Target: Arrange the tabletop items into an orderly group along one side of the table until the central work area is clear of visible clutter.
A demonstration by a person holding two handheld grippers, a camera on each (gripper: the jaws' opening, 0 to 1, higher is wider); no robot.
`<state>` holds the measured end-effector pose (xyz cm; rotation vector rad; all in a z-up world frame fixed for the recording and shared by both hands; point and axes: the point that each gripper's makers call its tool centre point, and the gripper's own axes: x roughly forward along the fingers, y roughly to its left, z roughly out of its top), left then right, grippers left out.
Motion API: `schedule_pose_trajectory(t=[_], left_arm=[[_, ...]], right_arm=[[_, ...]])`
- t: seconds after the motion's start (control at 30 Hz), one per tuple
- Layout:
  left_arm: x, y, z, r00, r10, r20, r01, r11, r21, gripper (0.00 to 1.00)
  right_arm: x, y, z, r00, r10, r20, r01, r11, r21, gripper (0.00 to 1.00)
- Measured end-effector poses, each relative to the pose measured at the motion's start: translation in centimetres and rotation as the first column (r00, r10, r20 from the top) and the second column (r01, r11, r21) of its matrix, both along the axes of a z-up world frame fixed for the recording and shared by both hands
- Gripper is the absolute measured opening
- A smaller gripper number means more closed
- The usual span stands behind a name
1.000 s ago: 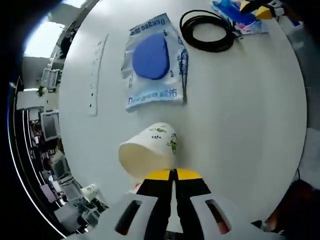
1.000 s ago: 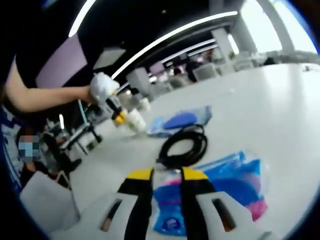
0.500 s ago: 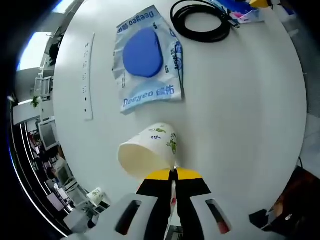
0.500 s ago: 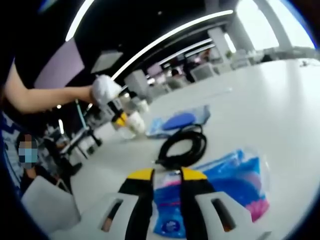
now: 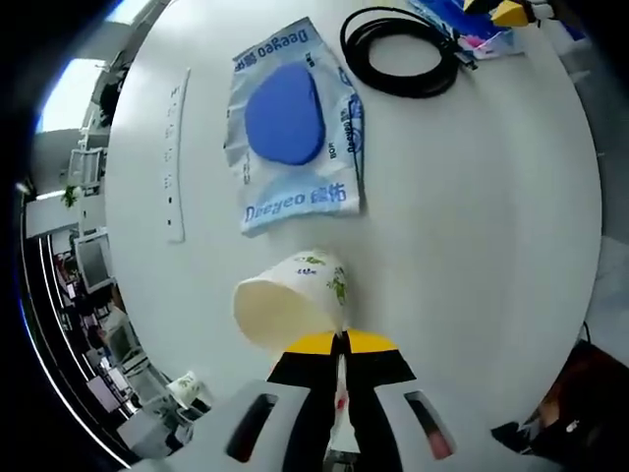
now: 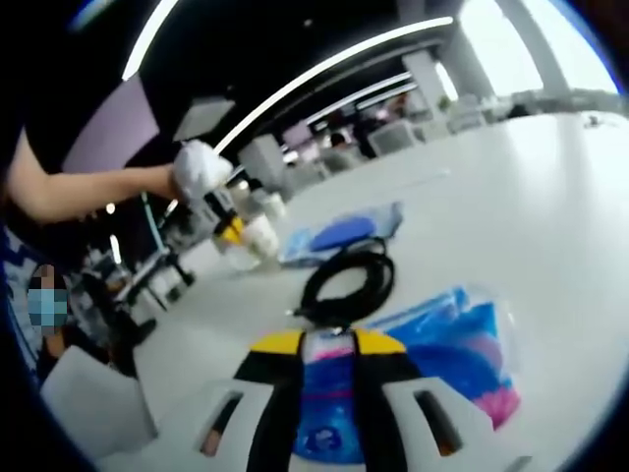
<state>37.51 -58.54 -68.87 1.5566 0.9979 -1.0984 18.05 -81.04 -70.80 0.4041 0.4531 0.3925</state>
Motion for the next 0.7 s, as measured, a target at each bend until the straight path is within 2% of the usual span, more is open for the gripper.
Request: schedule_pose_trajectory(t=[0.2,0.33,0.43,0.5,0.63,0.7], left_arm=[[0.5,-0.1,0.2,0.999,0.043,0.024,-0.043,0.999,-0.022,0.1],[0.6,-0.3,0.7,0.996,0.092,0.023,-0.09,0.993,-0.07,0.13],[0.2,-0.4,1.4,0.996,0.082,0.042,-0.078,0.994,-0.081,0.13],[0.0,-0.4,1.7,0.994,0.103,0.034,-0.099,0.99,-0.101,0.14],[-0.3,-0.6,2.5,0.986,0.156,0.051,-0.145,0.975,-0.166,0.19],[-0.7,-1.0,3.1,0.978,0.202,0.047,-0.185,0.951,-0.249,0.22]], right_arm=[[-0.1,0.3,-0.2,1.0,0.009,-0.01,-0.009,1.0,0.001,0.18],[0.0,0.7,0.0,1.0,0.031,-0.003,-0.031,0.999,-0.004,0.18],[0.2,0.9,0.2,0.999,0.038,0.006,-0.038,0.999,-0.002,0.18],[0.4,1.0,0.4,1.0,0.031,0.003,-0.031,0.999,0.017,0.19],[1.1,1.4,1.7,0.999,0.046,0.027,-0.046,0.999,0.018,0.19],[1.4,1.6,2.3,0.998,0.051,0.04,-0.052,0.998,0.026,0.2]])
